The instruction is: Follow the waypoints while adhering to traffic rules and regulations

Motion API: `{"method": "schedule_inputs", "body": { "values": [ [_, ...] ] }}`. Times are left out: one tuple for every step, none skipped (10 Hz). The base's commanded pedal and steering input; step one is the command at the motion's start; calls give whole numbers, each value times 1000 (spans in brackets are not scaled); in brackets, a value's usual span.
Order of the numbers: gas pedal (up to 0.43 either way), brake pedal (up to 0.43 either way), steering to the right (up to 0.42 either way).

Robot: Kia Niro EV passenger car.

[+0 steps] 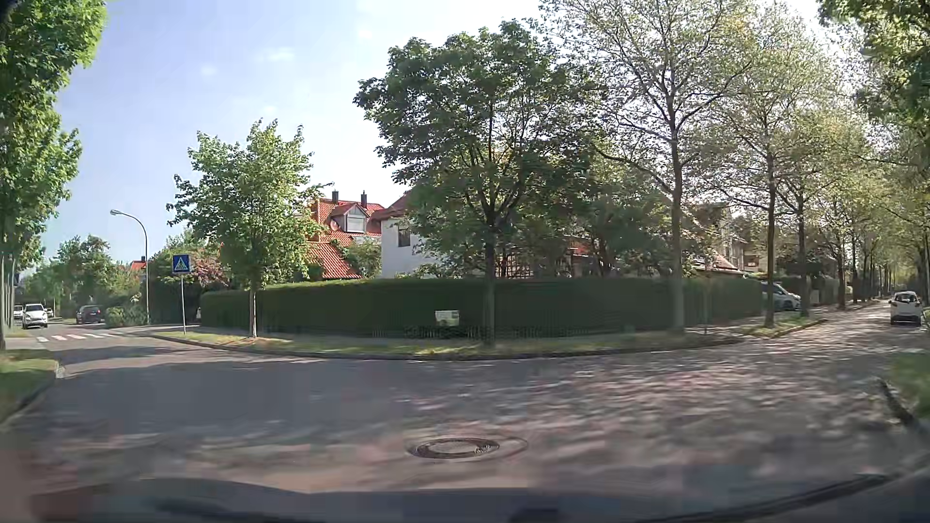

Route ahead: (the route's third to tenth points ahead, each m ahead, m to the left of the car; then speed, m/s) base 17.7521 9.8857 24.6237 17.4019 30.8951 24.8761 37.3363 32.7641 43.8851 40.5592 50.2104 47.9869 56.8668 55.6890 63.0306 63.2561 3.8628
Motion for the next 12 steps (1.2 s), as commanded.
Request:
{"method": "schedule_inputs", "body": {
  "values": [
    [0, 0, -59],
    [0, 0, -71],
    [0, 0, -94],
    [8, 0, -120],
    [28, 0, -143],
    [39, 0, -166],
    [39, 0, -184],
    [98, 0, -200],
    [110, 0, -208],
    [157, 0, -213],
    [189, 0, -216],
    [189, 0, -222]
  ]
}}
